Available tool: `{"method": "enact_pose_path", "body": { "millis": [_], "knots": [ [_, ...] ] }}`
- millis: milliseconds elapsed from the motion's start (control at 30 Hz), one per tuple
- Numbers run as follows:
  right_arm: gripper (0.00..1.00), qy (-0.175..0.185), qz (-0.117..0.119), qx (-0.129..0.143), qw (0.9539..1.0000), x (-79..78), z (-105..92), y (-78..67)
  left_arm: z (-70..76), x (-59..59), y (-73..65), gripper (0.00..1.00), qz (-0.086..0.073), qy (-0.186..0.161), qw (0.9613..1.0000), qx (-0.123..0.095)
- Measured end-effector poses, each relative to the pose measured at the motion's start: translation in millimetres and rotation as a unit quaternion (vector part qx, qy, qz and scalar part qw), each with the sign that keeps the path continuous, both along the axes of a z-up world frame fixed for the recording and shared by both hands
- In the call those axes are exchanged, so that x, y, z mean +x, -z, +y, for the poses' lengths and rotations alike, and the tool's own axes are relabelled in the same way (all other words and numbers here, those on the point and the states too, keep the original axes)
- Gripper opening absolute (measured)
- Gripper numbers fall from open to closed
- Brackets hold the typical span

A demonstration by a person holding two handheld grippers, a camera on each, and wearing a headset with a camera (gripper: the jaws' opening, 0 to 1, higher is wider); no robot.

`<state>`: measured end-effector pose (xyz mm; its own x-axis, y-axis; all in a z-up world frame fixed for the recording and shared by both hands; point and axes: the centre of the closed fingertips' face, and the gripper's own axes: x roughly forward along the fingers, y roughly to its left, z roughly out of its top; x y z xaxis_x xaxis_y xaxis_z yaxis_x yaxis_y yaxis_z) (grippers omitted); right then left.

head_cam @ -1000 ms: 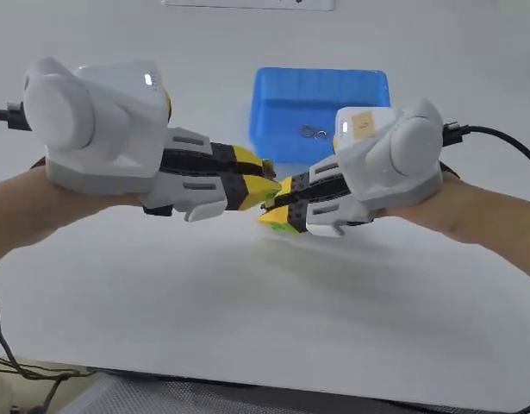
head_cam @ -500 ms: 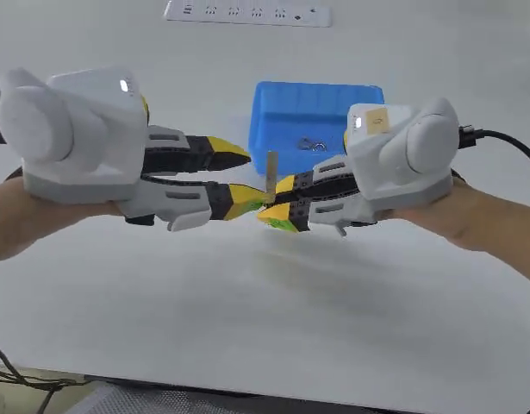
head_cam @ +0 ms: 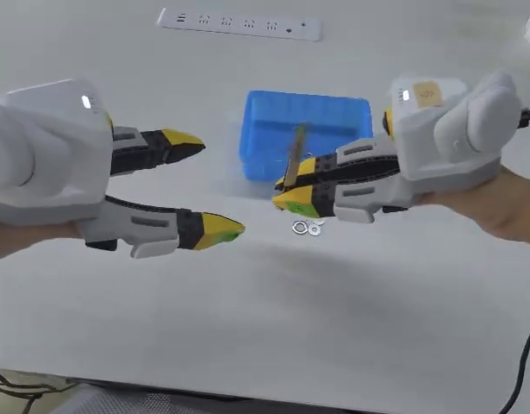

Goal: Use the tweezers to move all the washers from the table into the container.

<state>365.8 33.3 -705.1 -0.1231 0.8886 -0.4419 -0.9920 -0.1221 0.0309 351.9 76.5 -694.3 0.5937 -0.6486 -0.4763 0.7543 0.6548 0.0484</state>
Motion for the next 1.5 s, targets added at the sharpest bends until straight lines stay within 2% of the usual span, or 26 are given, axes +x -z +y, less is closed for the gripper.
{"method": "enact_pose_path", "body": {
  "millis": [200, 300, 500, 600, 667, 700, 800, 900, 967, 1200, 1333, 1400, 1500],
  "knots": [
    [0.09, 0.013, -0.011, 0.011, 0.9998, 17.3, -7.0, -18.5, 12.3, -2.4, 4.5, 0.78, -0.002, -0.010, 0.9999, 0.012],
    [0.09, 0.025, -0.016, 0.016, 0.9994, 29.4, -9.4, -25.4, 17.5, 0.1, 4.6, 0.84, -0.007, -0.024, 0.9997, 0.005],
    [0.09, 0.040, -0.031, 0.017, 0.9986, 54.1, -10.0, -30.6, 22.6, 3.0, 5.5, 0.92, -0.004, -0.039, 0.9992, -0.007],
    [0.09, 0.048, -0.039, 0.014, 0.9980, 66.3, -8.8, -29.3, 24.1, 4.3, 5.4, 0.97, -0.007, -0.045, 0.9990, -0.006],
    [0.09, 0.056, -0.041, 0.011, 0.9975, 77.5, -7.5, -25.8, 24.8, 4.0, 4.6, 0.98, -0.008, -0.046, 0.9989, -0.009],
    [0.09, 0.063, -0.045, 0.008, 0.9970, 88.9, -7.6, -20.2, 25.2, 3.8, 3.8, 0.99, -0.008, -0.048, 0.9987, -0.012],
    [0.09, 0.081, -0.046, 0.006, 0.9957, 104.8, -5.6, -11.8, 28.1, 2.6, 4.6, 0.99, -0.008, -0.053, 0.9985, -0.011],
    [0.09, 0.104, -0.063, -0.009, 0.9925, 122.7, -7.0, 4.2, 32.4, 1.2, 8.0, 0.99, -0.004, -0.058, 0.9983, -0.007],
    [0.09, 0.111, -0.058, -0.012, 0.9921, 128.7, -7.1, 14.5, 34.2, 1.0, 8.3, 0.99, -0.002, -0.065, 0.9978, -0.012],
    [0.09, 0.124, -0.046, -0.031, 0.9908, 139.2, -4.2, 47.2, 37.8, -0.2, 14.7, 0.99, 0.013, -0.074, 0.9972, -0.008],
    [0.09, 0.126, -0.037, -0.033, 0.9907, 137.2, 2.7, 55.7, 38.4, 2.0, 15.7, 0.99, 0.018, -0.078, 0.9968, -0.010],
    [0.09, 0.127, -0.042, -0.038, 0.9903, 137.4, 5.2, 59.3, 38.3, 3.8, 15.6, 0.99, 0.018, -0.083, 0.9963, -0.015],
    [0.09, 0.131, -0.039, -0.035, 0.9900, 137.0, 7.9, 58.4, 37.1, 3.8, 17.5, 0.99, 0.021, -0.081, 0.9964, -0.012]
  ]
}}
